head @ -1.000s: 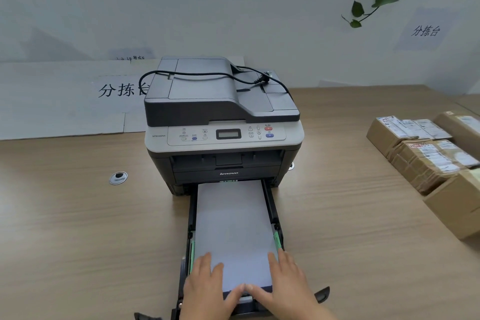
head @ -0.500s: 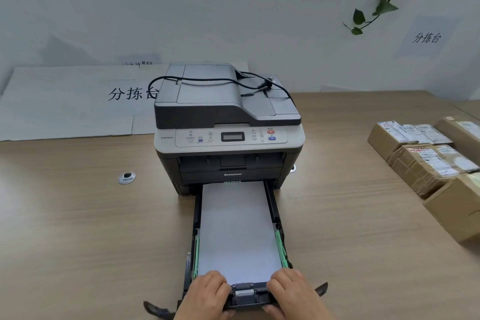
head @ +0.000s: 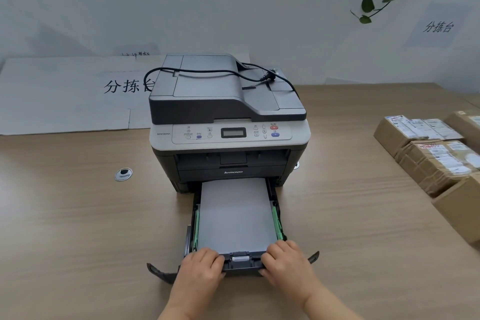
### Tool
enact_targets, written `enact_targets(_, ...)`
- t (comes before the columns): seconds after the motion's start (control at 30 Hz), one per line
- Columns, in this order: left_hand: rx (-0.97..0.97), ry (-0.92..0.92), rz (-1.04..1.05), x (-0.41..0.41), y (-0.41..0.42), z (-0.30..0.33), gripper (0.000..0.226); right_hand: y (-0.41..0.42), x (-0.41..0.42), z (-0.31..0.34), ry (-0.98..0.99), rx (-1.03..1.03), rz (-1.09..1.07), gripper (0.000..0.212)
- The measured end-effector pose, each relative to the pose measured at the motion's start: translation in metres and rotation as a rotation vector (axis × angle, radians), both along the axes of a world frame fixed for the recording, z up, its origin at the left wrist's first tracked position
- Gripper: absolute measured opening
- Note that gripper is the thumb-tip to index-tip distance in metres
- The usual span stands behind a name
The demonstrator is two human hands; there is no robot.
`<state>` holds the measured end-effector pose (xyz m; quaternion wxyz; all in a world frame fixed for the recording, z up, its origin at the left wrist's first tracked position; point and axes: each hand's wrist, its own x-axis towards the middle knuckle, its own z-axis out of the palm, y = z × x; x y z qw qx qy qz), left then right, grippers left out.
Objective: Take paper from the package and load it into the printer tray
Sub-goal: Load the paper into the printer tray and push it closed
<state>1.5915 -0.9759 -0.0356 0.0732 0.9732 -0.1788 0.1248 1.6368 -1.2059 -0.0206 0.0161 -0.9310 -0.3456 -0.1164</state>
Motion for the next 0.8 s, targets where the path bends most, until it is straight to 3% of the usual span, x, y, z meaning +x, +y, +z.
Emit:
enact_targets(0.23,0.072,0.038,0.053,0.024,-0.007,0.006,0.032,0.009,0.022,-0.001,-0.049,0.014,0.001,0.014)
enact_targets(0.8,0.179,0.099,0.083,0.085,-0.001,0.017,0.032,0.024,0.082,0.006,0.006,-0.034,-0.029,0.023)
